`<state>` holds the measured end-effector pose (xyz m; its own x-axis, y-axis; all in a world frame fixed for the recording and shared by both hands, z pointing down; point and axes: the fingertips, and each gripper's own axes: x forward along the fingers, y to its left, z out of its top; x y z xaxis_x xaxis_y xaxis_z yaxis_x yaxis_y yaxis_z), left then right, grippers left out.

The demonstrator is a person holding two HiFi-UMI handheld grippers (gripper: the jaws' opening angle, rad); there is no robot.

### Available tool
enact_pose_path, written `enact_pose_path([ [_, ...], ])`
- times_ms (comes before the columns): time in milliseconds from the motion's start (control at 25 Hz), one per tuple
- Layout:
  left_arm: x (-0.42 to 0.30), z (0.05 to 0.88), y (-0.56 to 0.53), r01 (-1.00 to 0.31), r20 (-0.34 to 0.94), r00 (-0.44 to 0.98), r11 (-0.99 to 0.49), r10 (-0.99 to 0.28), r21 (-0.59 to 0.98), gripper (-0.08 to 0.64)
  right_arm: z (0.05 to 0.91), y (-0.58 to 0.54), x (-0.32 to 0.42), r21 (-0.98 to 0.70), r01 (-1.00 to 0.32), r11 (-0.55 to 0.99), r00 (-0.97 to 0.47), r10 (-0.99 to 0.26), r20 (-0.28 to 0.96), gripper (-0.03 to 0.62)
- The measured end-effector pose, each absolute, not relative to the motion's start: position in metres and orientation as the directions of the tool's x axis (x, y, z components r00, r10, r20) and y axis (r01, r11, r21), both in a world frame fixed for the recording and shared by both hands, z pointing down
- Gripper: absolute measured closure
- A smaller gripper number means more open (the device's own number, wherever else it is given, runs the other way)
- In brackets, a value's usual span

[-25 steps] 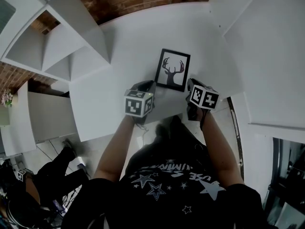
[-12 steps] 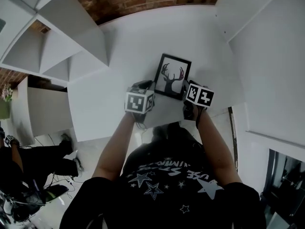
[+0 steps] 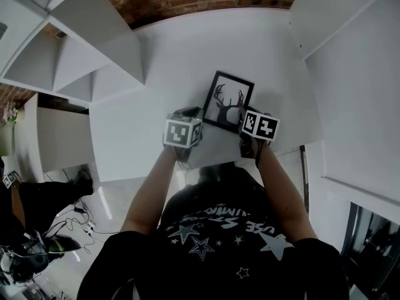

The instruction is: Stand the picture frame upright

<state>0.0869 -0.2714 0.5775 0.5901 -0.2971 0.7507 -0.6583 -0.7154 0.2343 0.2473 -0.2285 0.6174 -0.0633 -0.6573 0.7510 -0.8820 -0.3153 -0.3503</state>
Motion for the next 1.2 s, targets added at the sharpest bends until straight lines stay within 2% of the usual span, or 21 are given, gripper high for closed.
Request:
enact_pose_path([
  [440, 0.076, 0.575, -0.270, -0.699, 0.747, 0.576, -0.674, -0.332, 0.240, 0.541, 0.616, -0.238, 0.244, -0.321, -0.918, -0.234, -0.102, -0.642, 0.760, 0.489],
  [880, 0.050, 0.577, -0.263, -0.765, 0.754, 0.536, -0.597, -0.380, 0.243, 0.541, 0.616, -0.256, 0.225, -0.310, -0.951, 0.005, -0.251, -0.598, 0.761, 0.492],
  [1200, 0.027, 0.578, -0.258, -0.805, 0.755, 0.514, -0.532, -0.406, 0.262, 0.541, 0.614, -0.268, 0.202, -0.276, -0.953, 0.123, -0.296, -0.564, 0.771, 0.502],
])
